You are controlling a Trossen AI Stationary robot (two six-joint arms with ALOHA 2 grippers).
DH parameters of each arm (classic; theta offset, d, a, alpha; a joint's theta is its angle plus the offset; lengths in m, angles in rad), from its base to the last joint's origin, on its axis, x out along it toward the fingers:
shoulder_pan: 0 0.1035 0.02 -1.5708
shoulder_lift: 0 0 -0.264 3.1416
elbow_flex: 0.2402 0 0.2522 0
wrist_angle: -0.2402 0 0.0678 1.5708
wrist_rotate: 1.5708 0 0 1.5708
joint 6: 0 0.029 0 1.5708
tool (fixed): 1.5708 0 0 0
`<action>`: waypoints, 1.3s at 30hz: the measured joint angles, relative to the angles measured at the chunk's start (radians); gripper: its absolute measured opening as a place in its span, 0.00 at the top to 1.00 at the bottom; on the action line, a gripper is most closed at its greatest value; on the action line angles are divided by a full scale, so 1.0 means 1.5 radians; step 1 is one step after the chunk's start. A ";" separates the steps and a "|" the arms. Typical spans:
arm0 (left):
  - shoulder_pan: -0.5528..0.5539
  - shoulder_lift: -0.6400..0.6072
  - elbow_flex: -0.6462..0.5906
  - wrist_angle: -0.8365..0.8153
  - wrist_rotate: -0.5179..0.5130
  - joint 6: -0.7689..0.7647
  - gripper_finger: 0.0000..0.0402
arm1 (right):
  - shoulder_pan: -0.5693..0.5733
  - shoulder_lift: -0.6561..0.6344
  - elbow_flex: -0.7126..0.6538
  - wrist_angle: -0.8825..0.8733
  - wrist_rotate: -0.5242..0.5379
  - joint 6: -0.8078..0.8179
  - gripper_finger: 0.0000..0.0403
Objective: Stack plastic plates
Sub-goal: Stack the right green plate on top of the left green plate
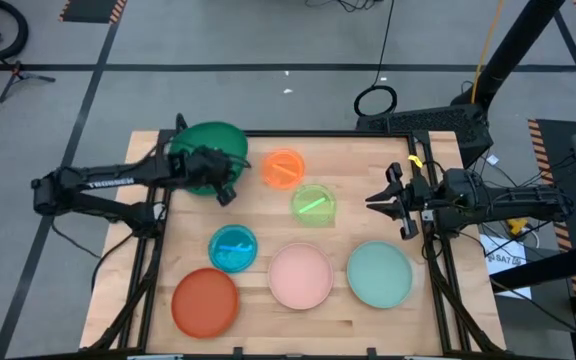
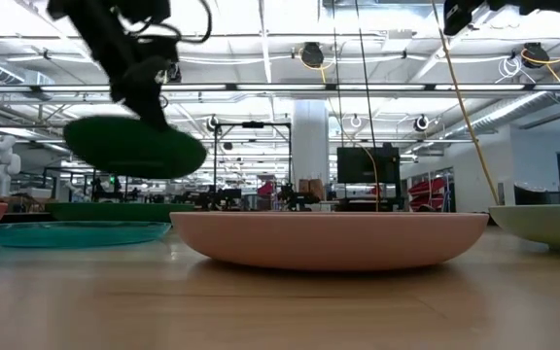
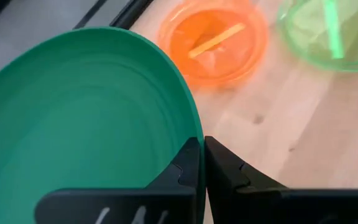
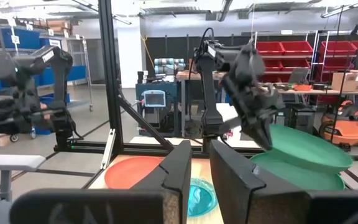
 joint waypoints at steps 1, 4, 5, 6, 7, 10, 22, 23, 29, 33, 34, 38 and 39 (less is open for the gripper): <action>-0.003 -0.008 -0.021 0.012 -0.014 -0.011 0.97 | 0.000 0.000 0.000 0.000 0.000 0.000 0.87; -0.014 -0.013 -0.064 0.030 -0.057 -0.041 0.97 | 0.000 0.000 0.000 0.000 0.000 0.000 0.87; -0.018 -0.012 -0.073 0.030 -0.064 -0.045 0.97 | 0.000 0.000 0.000 0.000 0.000 0.000 0.87; -0.022 -0.012 -0.079 0.031 -0.066 -0.047 0.97 | 0.000 0.000 0.000 0.000 0.000 -0.002 0.87; -0.023 -0.012 -0.082 0.033 -0.068 -0.048 0.97 | 0.000 0.000 0.000 0.000 0.000 -0.002 0.87; -0.023 -0.010 -0.089 0.040 -0.075 -0.058 0.97 | 0.000 0.000 0.000 0.000 0.000 -0.005 0.87; -0.023 -0.010 -0.118 0.032 -0.101 -0.105 0.91 | -0.001 0.000 0.000 0.000 0.000 -0.001 0.87; -0.023 -0.010 -0.118 0.032 -0.101 -0.107 0.91 | -0.001 0.000 0.000 -0.001 0.000 -0.001 0.87; -0.023 -0.010 -0.118 0.036 -0.101 -0.115 0.90 | -0.001 0.000 0.000 -0.001 0.000 0.000 0.87; -0.023 -0.010 -0.118 0.036 -0.100 -0.115 0.90 | -0.001 0.000 0.000 -0.001 0.000 0.000 0.87; -0.023 -0.010 -0.118 0.036 -0.101 -0.115 0.90 | -0.001 0.000 0.000 -0.001 0.000 0.000 0.87; -0.023 -0.010 -0.118 0.036 -0.097 -0.113 0.89 | -0.001 0.000 0.000 -0.001 0.000 0.000 0.87; -0.023 -0.010 -0.118 0.036 -0.097 -0.112 0.89 | -0.001 0.000 0.000 -0.001 0.000 0.000 0.87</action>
